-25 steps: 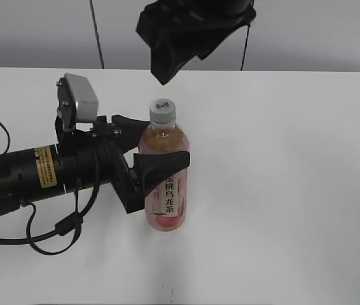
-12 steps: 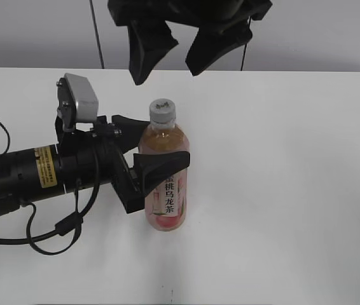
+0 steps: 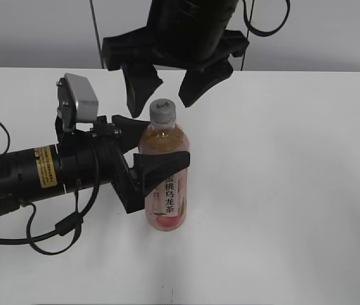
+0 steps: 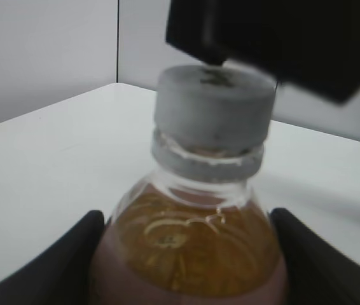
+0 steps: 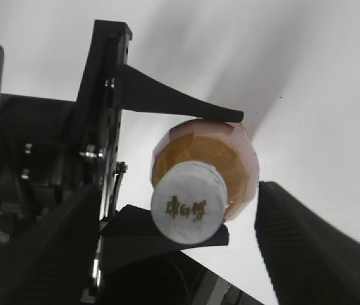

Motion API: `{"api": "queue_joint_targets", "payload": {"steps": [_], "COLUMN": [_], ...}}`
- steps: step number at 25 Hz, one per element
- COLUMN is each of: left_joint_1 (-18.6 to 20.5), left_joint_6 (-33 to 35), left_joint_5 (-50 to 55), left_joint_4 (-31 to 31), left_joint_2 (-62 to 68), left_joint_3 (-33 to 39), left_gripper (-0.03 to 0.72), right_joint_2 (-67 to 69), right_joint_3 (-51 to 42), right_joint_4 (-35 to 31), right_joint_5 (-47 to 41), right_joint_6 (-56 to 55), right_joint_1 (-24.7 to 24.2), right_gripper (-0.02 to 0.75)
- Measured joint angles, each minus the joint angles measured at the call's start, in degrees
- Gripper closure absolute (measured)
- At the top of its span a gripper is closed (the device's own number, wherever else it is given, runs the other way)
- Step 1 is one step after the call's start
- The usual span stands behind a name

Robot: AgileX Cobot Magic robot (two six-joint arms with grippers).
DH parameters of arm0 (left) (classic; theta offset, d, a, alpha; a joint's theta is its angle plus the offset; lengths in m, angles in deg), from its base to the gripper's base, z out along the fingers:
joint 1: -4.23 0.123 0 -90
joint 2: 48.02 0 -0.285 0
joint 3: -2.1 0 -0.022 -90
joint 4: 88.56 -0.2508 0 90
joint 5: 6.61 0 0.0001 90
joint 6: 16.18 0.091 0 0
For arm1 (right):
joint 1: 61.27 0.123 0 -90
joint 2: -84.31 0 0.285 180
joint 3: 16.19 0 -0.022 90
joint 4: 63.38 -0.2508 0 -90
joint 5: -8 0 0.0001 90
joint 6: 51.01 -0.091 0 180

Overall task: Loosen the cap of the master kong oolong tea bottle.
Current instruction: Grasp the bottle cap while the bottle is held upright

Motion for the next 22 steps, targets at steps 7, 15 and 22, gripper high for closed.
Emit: {"api": "queue_joint_targets", "payload": {"steps": [7, 15, 22], "left_joint_1": [0.0, 0.0, 0.0], "left_joint_6": [0.0, 0.0, 0.0], "left_joint_5": [0.0, 0.0, 0.0], "left_joint_4": [0.0, 0.0, 0.0], "left_joint_2": [0.0, 0.0, 0.0], "left_joint_3": [0.0, 0.0, 0.0], "left_gripper": [0.221, 0.221, 0.221], "right_joint_2": [0.5, 0.9, 1.4], "right_joint_3": [0.0, 0.0, 0.0], "right_joint_4": [2.0, 1.8, 1.3], "right_joint_5": [0.0, 0.0, -0.1], "right_joint_6": [-0.1, 0.4, 1.4], "right_joint_1": [0.0, 0.0, 0.0], "right_gripper": [0.183, 0.255, 0.328]}}
